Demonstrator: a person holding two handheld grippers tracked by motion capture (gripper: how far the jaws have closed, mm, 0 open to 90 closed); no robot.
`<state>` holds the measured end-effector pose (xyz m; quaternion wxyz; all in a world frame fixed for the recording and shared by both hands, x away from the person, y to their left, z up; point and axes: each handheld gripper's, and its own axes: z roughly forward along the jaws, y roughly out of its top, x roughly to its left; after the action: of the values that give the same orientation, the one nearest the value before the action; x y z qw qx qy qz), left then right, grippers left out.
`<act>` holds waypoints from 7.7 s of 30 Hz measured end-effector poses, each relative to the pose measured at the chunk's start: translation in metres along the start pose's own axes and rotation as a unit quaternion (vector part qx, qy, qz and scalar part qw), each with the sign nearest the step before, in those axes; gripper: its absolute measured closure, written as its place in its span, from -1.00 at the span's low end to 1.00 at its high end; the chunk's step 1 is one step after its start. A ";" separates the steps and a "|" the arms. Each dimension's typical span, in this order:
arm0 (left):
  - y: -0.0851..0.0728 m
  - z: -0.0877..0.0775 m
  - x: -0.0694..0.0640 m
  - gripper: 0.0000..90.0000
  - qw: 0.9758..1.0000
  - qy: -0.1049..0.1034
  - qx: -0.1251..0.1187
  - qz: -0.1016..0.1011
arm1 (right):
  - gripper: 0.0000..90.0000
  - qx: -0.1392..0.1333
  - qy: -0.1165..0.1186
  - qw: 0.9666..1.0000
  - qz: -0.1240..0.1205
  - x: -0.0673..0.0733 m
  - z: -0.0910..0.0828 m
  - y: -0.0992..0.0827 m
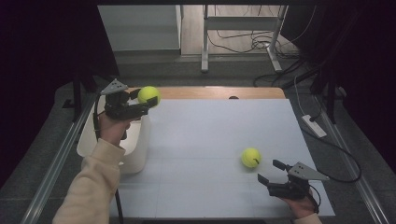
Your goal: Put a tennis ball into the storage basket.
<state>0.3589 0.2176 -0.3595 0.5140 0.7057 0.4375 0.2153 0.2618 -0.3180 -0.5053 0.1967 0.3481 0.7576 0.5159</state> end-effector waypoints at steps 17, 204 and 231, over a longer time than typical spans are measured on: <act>0.000 -0.005 0.014 -0.38 1.000 0.022 -0.001 -0.012 | -0.70 0.000 0.000 1.000 0.000 0.000 0.000 0.000; -0.022 0.005 -0.033 -0.76 0.995 -0.091 0.027 0.022 | -0.70 -0.007 -0.004 1.000 0.006 -0.003 -0.004 -0.001; -0.023 0.022 -0.051 -0.76 0.992 -0.120 0.036 0.024 | -0.70 -0.008 -0.002 1.000 0.003 -0.002 -0.003 -0.001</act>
<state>0.3397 0.1646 -0.3817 0.5316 0.7549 0.3633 0.1250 0.2610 -0.3217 -0.5048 0.1991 0.3494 0.7524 0.5217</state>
